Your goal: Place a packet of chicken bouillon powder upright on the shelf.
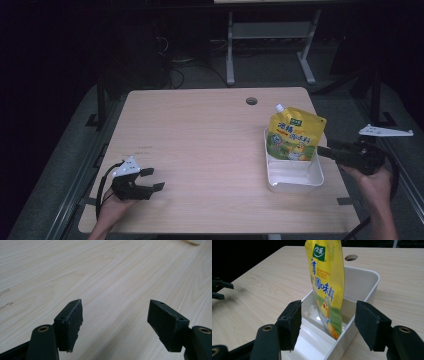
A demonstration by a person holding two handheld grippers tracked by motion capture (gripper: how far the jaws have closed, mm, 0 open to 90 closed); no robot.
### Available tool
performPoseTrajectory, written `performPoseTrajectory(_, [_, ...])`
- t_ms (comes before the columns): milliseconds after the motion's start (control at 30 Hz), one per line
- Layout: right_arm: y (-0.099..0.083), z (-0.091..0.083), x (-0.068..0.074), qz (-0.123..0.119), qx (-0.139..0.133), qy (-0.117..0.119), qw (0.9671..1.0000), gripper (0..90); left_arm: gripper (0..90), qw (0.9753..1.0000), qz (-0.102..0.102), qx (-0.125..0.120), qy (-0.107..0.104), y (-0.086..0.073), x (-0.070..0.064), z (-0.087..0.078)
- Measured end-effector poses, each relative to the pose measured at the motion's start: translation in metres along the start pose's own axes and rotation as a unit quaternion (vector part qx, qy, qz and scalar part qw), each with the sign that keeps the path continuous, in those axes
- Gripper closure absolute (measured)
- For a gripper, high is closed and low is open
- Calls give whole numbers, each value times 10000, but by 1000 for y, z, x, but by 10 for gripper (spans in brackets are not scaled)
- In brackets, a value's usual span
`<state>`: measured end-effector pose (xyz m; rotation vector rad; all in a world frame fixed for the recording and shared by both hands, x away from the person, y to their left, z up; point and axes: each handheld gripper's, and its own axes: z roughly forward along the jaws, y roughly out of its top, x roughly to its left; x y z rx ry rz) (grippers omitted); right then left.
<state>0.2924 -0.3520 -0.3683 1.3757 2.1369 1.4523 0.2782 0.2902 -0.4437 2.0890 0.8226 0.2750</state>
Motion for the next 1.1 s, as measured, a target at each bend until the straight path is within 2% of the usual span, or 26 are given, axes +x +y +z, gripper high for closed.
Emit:
performPoseTrajectory(333, [-21, -13, 6, 75, -62, -71, 9999, 357, 278, 10000, -2, 13, -7, 0, 0, 1])
performPoseTrajectory(567, [-28, -18, 14, -31, 56, -168, 9998, 353, 279, 10000, -16, 10, -16, -1, 0, 0])
performPoseTrajectory(900, [-54, -20, 21, -33, 189, -239, 9995, 342, 279, 10000, 4, 39, -43, -1, -1, 1])
performPoseTrajectory(967, [-59, -20, 23, -1, 137, -267, 9995, 337, 279, 10000, 19, 49, -57, -1, -1, 1])
performPoseTrajectory(1100, [-69, -23, 31, 262, -208, -225, 9992, 317, 275, 9999, 27, 66, -76, -2, -2, 1])
